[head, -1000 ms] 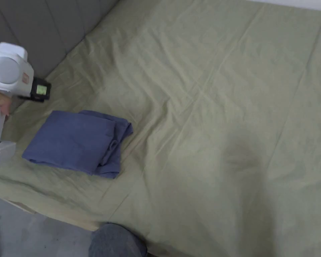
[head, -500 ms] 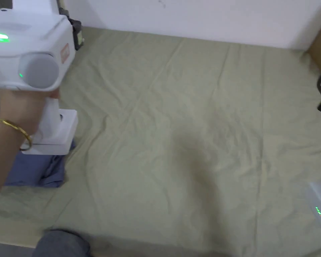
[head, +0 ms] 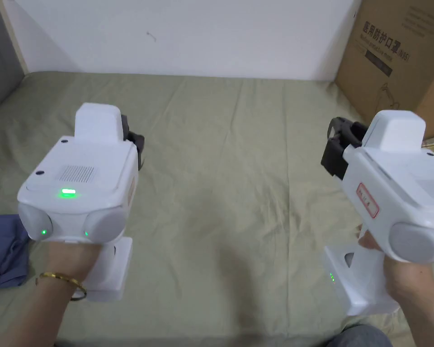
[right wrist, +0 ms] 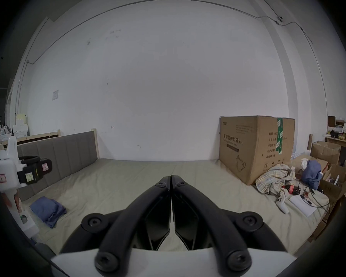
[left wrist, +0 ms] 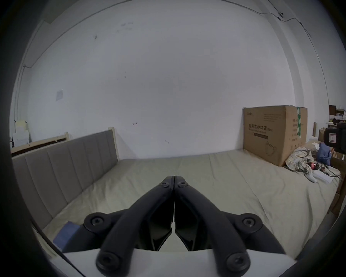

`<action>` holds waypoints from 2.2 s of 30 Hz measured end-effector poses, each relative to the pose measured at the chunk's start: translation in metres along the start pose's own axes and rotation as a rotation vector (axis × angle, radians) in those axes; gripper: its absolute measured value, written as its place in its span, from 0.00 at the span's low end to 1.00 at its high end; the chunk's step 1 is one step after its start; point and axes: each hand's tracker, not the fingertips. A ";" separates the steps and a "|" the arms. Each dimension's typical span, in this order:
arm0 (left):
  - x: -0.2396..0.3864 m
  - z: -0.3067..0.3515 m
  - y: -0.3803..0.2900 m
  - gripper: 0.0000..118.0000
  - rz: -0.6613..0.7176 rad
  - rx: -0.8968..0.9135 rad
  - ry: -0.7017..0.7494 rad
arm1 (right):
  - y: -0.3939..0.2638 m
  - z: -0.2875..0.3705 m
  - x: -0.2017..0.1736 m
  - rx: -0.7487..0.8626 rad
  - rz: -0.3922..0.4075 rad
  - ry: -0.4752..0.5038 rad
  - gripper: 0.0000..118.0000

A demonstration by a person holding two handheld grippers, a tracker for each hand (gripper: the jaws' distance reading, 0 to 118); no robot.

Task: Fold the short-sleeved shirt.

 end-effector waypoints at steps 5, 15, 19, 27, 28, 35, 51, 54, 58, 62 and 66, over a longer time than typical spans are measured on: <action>0.005 0.011 -0.026 0.01 0.015 -0.041 -0.012 | -0.034 0.013 -0.012 -0.053 0.007 0.009 0.00; 0.001 0.022 -0.058 0.00 0.045 -0.108 0.010 | -0.070 0.022 -0.021 -0.131 -0.007 0.018 0.00; -0.001 0.023 -0.062 0.00 0.052 -0.124 0.018 | -0.076 0.022 -0.019 -0.147 -0.015 0.015 0.00; -0.001 0.023 -0.062 0.13 0.053 -0.118 0.048 | -0.077 0.022 -0.019 -0.147 -0.011 0.016 0.06; -0.002 0.024 -0.061 0.29 0.065 -0.109 0.049 | -0.076 0.022 -0.018 -0.146 -0.018 0.012 0.18; -0.005 0.026 -0.055 1.00 0.059 -0.071 0.066 | -0.067 0.024 -0.021 -0.132 -0.021 0.008 0.93; -0.010 0.026 -0.056 1.00 0.060 -0.079 0.077 | -0.066 0.021 -0.017 -0.134 -0.026 0.003 1.00; -0.009 0.026 -0.057 1.00 0.061 -0.080 0.074 | -0.066 0.020 -0.016 -0.132 -0.031 0.000 1.00; -0.008 0.026 -0.059 1.00 0.050 -0.085 0.067 | -0.067 0.020 -0.013 -0.129 -0.036 -0.004 1.00; -0.007 0.026 -0.061 1.00 0.045 -0.085 0.063 | -0.069 0.021 -0.012 -0.132 -0.034 -0.004 1.00; -0.006 0.028 -0.061 1.00 0.044 -0.084 0.057 | -0.069 0.022 -0.013 -0.138 -0.037 -0.002 1.00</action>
